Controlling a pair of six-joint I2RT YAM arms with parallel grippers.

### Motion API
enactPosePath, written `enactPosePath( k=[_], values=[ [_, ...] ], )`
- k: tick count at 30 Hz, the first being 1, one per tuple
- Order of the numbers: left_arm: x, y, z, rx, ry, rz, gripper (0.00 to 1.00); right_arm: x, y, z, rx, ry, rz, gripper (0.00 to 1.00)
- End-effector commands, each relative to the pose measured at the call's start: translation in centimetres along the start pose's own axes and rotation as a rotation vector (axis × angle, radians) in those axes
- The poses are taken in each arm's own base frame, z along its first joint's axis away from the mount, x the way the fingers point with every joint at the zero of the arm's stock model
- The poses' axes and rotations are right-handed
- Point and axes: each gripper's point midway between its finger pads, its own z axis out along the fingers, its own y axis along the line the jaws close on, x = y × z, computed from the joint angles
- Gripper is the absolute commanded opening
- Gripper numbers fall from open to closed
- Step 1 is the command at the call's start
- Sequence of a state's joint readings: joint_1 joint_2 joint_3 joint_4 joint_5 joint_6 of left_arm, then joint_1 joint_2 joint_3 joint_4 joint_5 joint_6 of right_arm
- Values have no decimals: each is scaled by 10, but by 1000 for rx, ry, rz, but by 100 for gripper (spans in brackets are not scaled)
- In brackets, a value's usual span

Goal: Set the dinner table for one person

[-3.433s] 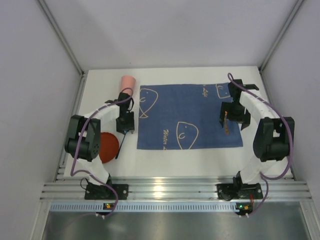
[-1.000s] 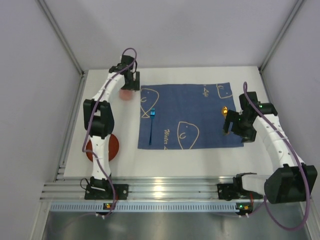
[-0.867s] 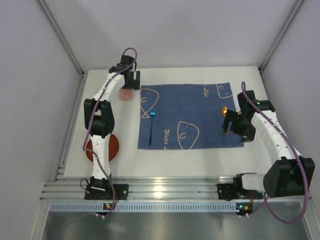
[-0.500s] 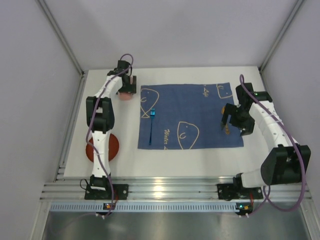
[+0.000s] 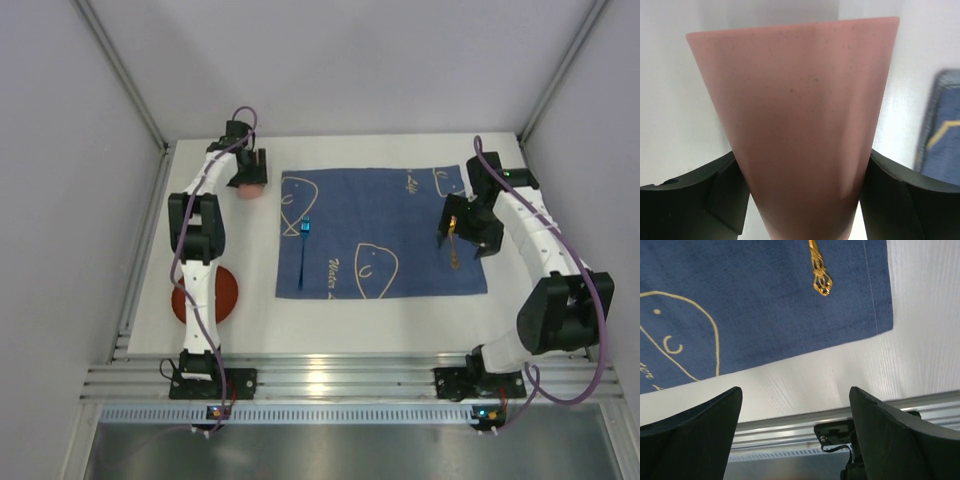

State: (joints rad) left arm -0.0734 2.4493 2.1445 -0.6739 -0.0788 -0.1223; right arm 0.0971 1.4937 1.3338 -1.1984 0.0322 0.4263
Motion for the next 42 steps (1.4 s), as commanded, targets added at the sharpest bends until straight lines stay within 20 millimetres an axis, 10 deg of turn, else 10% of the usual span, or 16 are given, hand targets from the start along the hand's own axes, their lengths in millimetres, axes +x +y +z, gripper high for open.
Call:
enactPosePath(
  k=[1, 8, 21, 29, 42],
  values=[
    [-18, -36, -36, 205, -43, -14, 4, -27, 41, -26, -163, -99, -63, 89],
    [-8, -121, -161, 770, -84, -17, 0, -53, 152, -117, -745, -295, -238, 92],
    [97, -233, -351, 1274, 104, 200, 0, -32, 202, -167, -1022, -299, -351, 95],
    [150, -256, -386, 1353, 203, 217, 0, -9, 206, -191, -1113, -301, -376, 96],
    [160, -266, -426, 1466, 221, 236, 0, 27, 227, -189, -1230, -271, -373, 99]
  ],
)
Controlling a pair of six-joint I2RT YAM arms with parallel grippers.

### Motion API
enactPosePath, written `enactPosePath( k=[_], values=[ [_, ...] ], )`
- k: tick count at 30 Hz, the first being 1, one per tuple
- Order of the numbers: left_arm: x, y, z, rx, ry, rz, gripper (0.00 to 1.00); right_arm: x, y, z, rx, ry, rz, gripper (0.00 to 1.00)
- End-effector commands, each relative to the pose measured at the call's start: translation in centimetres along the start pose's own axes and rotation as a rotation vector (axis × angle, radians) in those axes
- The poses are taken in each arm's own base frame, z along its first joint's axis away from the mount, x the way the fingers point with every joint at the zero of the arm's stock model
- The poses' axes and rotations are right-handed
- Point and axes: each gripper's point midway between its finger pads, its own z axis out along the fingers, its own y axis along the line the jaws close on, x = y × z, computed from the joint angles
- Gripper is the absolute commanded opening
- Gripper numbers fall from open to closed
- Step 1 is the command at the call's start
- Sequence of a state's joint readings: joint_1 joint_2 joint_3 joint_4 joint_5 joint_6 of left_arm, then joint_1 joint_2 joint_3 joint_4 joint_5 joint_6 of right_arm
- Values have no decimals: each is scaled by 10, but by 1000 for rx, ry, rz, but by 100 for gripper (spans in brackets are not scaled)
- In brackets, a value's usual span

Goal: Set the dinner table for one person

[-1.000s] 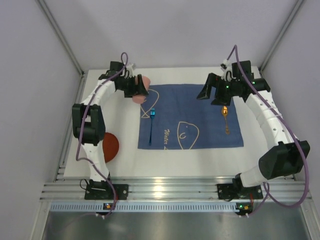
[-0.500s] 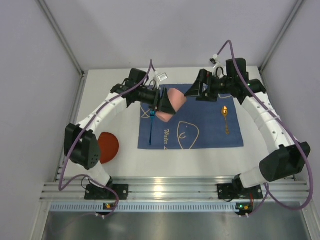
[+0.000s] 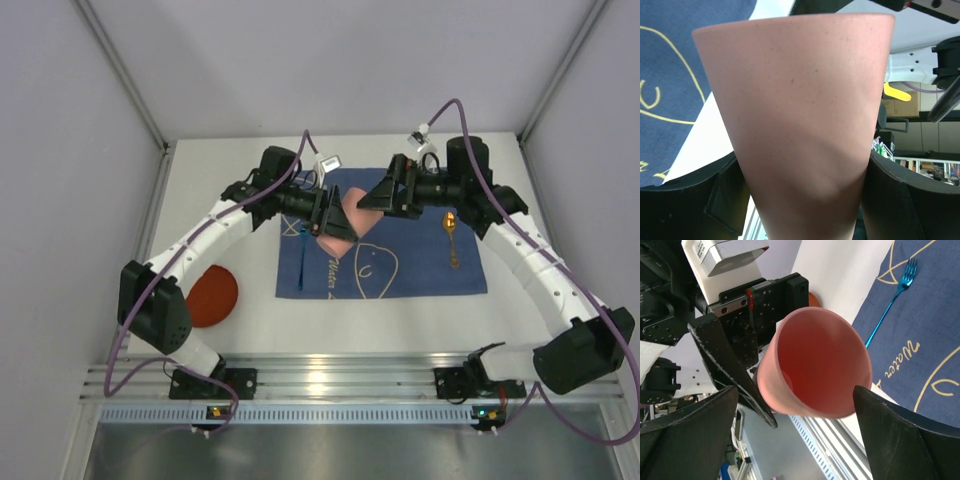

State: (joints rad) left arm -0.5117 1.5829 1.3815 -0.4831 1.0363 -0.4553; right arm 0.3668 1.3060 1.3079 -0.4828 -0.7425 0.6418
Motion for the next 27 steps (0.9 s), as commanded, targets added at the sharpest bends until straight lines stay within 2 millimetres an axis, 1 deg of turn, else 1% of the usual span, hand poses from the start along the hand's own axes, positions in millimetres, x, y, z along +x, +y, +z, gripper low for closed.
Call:
enactPosePath(
  k=[1, 4, 6, 7, 8, 10, 11, 12, 13, 14, 15, 16, 17, 18, 19, 20, 21, 22, 23, 24, 25, 26, 27],
  values=[
    [-5, -37, -3, 99, -9, 90, 0, -9, 25, 2, -80, -45, -56, 98],
    [-1, -34, -2, 97, -3, 83, 0, -9, 31, 3, -92, -42, -71, 94],
    [1, -32, -1, 98, -3, 76, 0, -8, 35, 2, -99, -42, -75, 85],
    [0, -32, -1, 96, -9, 81, 0, -6, 38, 0, -103, -43, -81, 78],
    [0, -31, 0, 95, -11, 78, 0, -3, 37, 0, -102, -38, -74, 56],
    [-2, -24, 1, 72, -21, 73, 0, 2, 37, -3, -108, -38, -70, 27],
    [-3, -18, 3, 46, -28, 64, 6, 5, 37, -3, -108, -36, -66, 6],
    [-5, -14, 3, 25, -35, 61, 13, 8, 36, -5, -104, -36, -61, 0],
    [-5, -6, 5, -4, -37, 61, 20, 9, 36, -8, -102, -43, -65, 0],
    [-11, -1, 5, -40, -54, 64, 28, 13, 33, -8, -93, -39, -56, 0],
    [-17, 15, 6, -127, -85, 58, 49, 13, 32, -10, -85, -43, -57, 0],
    [-17, 28, 4, -197, -85, 43, 74, 11, 32, -12, -68, -61, -80, 0],
    [-21, 34, 1, -241, -98, 39, 95, 12, 27, -14, -37, -57, -73, 0],
    [-24, 41, -1, -276, -108, 37, 98, 11, 25, -15, -16, -60, -81, 0],
    [-28, 60, -9, -392, -136, 25, 98, -1, 22, -17, 35, -97, -125, 0],
    [-34, 64, -15, -445, -159, 29, 98, 1, 11, -20, 104, -76, -109, 0],
    [-38, 73, -22, -513, -179, 29, 98, -4, 3, -21, 157, -81, -113, 0],
    [-43, 90, -39, -649, -213, 17, 98, -22, -5, -24, 238, -121, -157, 0],
    [-47, 100, -52, -742, -243, 14, 98, -22, -19, -29, 321, -108, -144, 0],
    [-47, 108, -65, -819, -260, 5, 98, -30, -31, -28, 388, -116, -149, 0],
    [-50, 121, -91, -977, -303, -15, 98, -48, -39, -43, 501, -174, -187, 0],
    [-50, 128, -108, -1063, -322, -28, 98, -57, -46, -48, 564, -200, -199, 0],
    [-49, 131, -122, -1127, -341, -39, 98, -66, -60, -49, 639, -209, -203, 0]
  ],
)
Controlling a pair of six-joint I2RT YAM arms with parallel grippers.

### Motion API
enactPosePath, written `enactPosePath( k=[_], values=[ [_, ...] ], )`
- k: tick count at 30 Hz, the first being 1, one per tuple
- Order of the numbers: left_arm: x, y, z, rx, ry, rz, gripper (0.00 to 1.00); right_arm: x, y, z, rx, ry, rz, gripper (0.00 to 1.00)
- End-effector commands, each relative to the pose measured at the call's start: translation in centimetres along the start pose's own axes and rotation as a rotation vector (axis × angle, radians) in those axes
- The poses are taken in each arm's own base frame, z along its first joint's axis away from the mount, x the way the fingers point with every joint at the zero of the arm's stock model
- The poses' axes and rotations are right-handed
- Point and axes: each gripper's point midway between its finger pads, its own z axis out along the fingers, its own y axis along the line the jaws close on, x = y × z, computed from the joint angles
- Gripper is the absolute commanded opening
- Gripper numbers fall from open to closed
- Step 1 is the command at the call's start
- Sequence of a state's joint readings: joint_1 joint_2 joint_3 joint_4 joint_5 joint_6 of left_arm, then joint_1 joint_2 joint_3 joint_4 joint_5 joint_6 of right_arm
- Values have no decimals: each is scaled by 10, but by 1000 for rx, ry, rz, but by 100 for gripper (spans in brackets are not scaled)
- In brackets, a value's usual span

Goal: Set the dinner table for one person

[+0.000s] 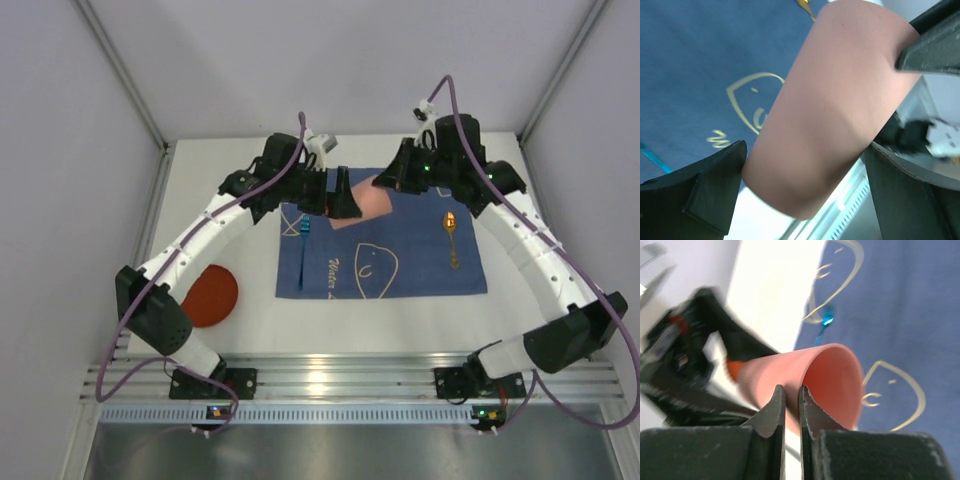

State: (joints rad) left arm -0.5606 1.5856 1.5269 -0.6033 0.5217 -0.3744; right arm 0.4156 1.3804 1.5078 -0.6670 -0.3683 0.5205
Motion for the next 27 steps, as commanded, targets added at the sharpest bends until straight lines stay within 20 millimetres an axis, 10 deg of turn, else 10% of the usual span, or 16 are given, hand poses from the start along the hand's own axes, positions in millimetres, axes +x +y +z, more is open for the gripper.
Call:
enactPosePath(
  k=[1, 9, 16, 18, 20, 23, 27],
  values=[
    [-6, 142, -72, -772, -103, -115, 98, -47, -60, -41, 440, -148, -127, 0],
    [27, 194, -104, -857, -4, -196, 98, -86, -113, -15, 628, -142, -118, 0],
    [15, 185, -93, -661, -73, -169, 98, -81, -87, 37, 316, -62, -79, 0],
    [14, 198, -91, -693, -79, -188, 98, -65, -72, 52, 190, -15, -21, 15],
    [10, 219, -90, -743, -94, -235, 98, -64, -64, 59, 132, -25, 2, 70],
    [-10, 241, -96, -765, -192, -323, 98, -53, -53, 69, 37, -17, 80, 100],
    [-33, 264, -99, -826, -272, -342, 98, -40, -33, 100, -187, 2, 300, 100]
  ],
)
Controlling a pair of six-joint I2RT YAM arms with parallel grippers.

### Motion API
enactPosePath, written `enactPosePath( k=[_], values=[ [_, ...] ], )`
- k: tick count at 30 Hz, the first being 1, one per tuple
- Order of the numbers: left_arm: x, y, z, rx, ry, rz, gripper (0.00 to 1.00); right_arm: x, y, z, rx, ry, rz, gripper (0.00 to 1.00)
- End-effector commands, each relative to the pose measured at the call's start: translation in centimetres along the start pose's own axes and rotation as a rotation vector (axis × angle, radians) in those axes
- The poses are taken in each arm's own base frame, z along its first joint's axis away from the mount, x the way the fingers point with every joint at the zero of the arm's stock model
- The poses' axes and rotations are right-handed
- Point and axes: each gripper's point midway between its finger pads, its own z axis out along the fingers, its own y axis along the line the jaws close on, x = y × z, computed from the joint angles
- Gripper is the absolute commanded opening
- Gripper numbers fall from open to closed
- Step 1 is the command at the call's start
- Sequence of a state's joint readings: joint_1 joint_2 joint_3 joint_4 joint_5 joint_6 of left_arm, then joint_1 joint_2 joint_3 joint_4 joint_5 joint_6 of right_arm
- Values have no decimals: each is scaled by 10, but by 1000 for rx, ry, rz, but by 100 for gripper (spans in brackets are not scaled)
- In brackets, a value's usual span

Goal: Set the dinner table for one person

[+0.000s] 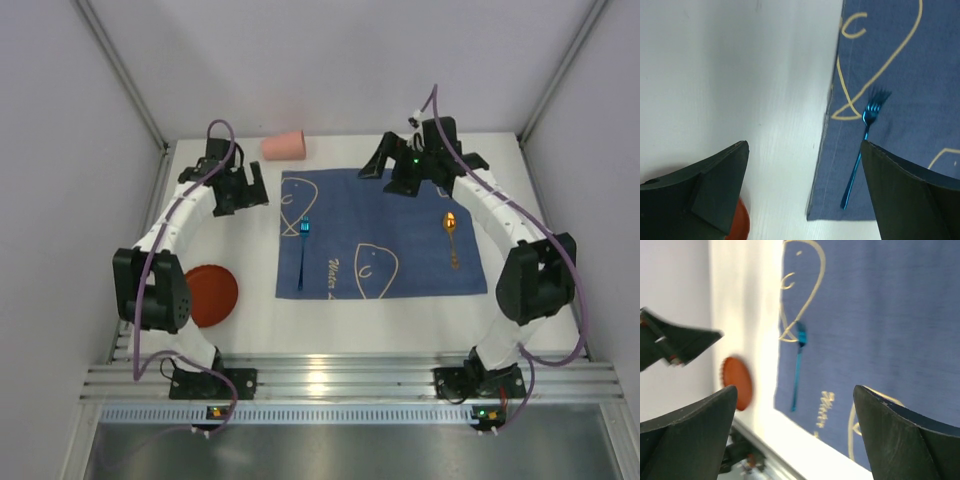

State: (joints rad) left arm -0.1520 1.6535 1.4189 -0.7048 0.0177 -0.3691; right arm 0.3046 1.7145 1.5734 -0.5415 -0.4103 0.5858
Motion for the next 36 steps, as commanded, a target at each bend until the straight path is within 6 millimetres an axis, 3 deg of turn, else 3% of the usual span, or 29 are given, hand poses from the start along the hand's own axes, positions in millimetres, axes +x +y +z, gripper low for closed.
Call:
enactPosePath(
  k=[1, 3, 9, 10, 12, 13, 15, 16, 17, 18, 19, 20, 22, 24, 27, 28, 29, 30, 31, 32, 33, 34, 35, 36],
  values=[
    [-52, -4, 3, -13, -177, -49, 98, -24, 66, 6, -359, -58, 114, 100],
    [-72, 3, 9, -34, -256, -76, 98, -28, 69, 23, -410, -25, 183, 100],
    [-104, 8, 49, 61, -340, -196, 98, -78, 87, 55, -513, -51, 217, 100],
    [-122, 4, 50, 87, -399, -199, 98, -83, 90, 58, -527, -48, 222, 100],
    [-134, 10, 66, 92, -429, -226, 98, -90, 92, 64, -539, -45, 239, 100],
    [-152, 1, 64, 152, -473, -229, 98, -91, 92, 65, -540, -50, 244, 100],
    [-163, 12, 84, 160, -485, -290, 98, -90, 87, 69, -528, -55, 266, 100],
    [-176, 4, 82, 213, -513, -298, 98, -91, 86, 72, -528, -63, 269, 100],
    [-183, -1, 94, 246, -532, -313, 98, -92, 83, 76, -521, -67, 275, 100],
    [-194, 15, 96, 260, -545, -377, 98, -95, 76, 86, -502, -79, 293, 100],
    [-205, 11, 94, 290, -564, -389, 98, -99, 74, 92, -501, -95, 303, 100],
    [-205, 11, 105, 307, -545, -397, 98, -103, 65, 109, -491, -102, 355, 100],
    [-216, 11, 106, 304, -569, -381, 98, -112, 66, 124, -528, -128, 383, 100],
    [-222, 25, 117, 264, -599, -410, 98, -120, 62, 149, -545, -134, 440, 100],
    [-236, 39, 136, 317, -623, -524, 98, -120, 65, 166, -561, -123, 464, 100],
    [-249, 38, 134, 345, -648, -549, 98, -116, 65, 168, -557, -115, 461, 100],
    [-245, 44, 156, 338, -630, -584, 98, -112, 64, 168, -549, -105, 456, 100],
    [-251, 48, 162, 338, -642, -633, 98, -103, 63, 163, -536, -89, 429, 100],
    [-270, 43, 156, 373, -683, -645, 98, -95, 59, 162, -511, -69, 427, 100],
    [-263, 46, 181, 383, -658, -674, 98, -88, 56, 158, -497, -60, 417, 100],
    [-268, 42, 187, 424, -658, -720, 98, -76, 51, 146, -471, -55, 397, 100],
    [-291, 32, 175, 487, -699, -721, 99, -70, 47, 139, -456, -53, 390, 100],
    [-280, 35, 205, 495, -661, -773, 98, -74, 54, 117, -465, -76, 371, 100],
    [-282, 31, 210, 517, -666, -794, 98, -55, 37, 119, -427, -48, 384, 100]
  ],
)
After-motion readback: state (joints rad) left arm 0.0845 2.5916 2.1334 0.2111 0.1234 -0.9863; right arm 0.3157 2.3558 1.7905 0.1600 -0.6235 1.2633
